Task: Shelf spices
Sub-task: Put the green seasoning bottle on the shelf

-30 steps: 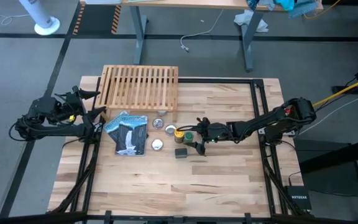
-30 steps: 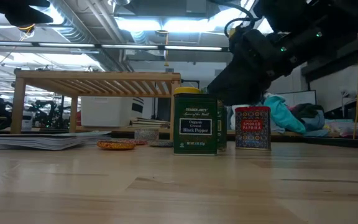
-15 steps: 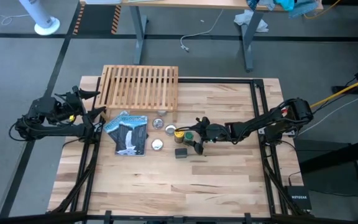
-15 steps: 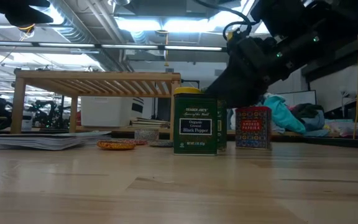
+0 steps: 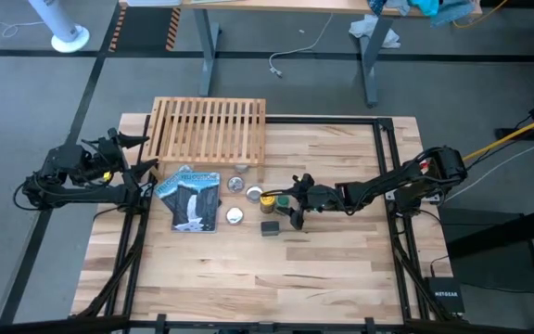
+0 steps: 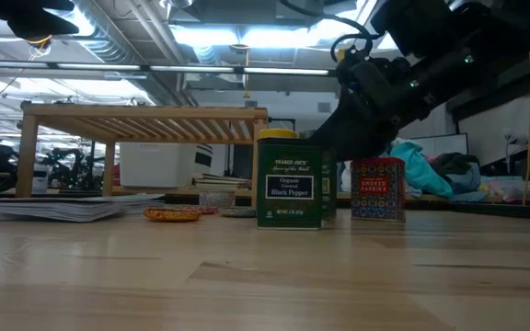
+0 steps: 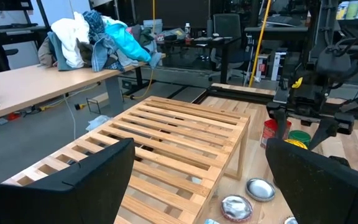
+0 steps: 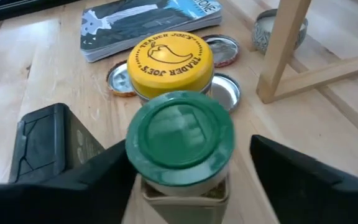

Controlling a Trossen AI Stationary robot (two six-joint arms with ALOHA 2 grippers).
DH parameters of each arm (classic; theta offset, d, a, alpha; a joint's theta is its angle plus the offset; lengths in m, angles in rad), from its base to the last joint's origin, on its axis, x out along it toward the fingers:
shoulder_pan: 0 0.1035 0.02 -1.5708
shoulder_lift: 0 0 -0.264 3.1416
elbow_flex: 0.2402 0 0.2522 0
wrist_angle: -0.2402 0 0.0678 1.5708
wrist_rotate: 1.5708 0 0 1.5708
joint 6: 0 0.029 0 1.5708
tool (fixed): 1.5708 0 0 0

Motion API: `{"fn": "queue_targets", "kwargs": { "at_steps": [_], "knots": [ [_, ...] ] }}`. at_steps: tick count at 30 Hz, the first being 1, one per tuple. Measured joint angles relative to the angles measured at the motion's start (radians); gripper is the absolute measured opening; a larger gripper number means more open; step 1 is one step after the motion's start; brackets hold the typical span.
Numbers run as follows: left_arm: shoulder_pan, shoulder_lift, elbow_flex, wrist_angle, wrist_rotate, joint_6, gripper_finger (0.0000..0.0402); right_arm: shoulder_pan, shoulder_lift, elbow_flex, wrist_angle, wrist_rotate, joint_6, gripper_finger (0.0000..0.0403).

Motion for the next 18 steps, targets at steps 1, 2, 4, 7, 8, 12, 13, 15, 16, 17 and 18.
{"fn": "queue_targets", "kwargs": {
  "at_steps": [1,2,4,7,8,12,13,15,16,17,18],
  "knots": [
    [0.0,0.0,0.0,0.0,0.0,0.0,0.0356,0.0,0.0,0.0,0.0,0.0,0.0,0.0293],
    [0.0,0.0,0.0,0.0,0.0,0.0,0.0356,0.0,0.0,-0.001,0.0,0.001,0.001,0.0274],
    [0.0,0.0,0.0,0.0,0.0,0.0,0.0356,0.0,0.001,-0.001,0.001,0.002,0.002,0.0236],
    [0.0,0.0,0.0,0.0,0.0,0.0,0.0356,-0.001,0.001,-0.002,0.008,0.001,0.008,0.0199],
    [0.0,0.0,0.0,0.0,0.0,0.0,0.0356,-0.001,0.001,-0.002,0.008,0.001,0.007,0.0199],
    [0.0,0.0,0.0,0.0,0.0,0.0,0.0356,-0.001,0.001,-0.002,0.008,0.0,0.006,0.0199],
    [0.0,0.0,0.0,0.0,0.0,0.0,0.0356,-0.001,0.001,-0.002,0.008,0.0,0.006,0.0199],
    [0.0,0.0,0.0,0.0,0.0,0.0,0.0356,-0.001,-0.005,-0.002,0.001,-0.001,0.006,0.0199],
    [0.0,0.0,0.0,0.0,0.0,0.0,0.0356,-0.001,-0.01,-0.002,-0.006,-0.001,0.006,0.0199],
    [0.0,0.0,0.0,0.0,0.0,0.0,0.0356,0.0,-0.018,-0.002,-0.02,0.0,0.006,0.0199],
    [0.0,0.0,0.0,0.0,0.0,0.0,0.0356,0.0,-0.026,-0.003,-0.034,0.007,0.004,0.0199]
  ]
}}
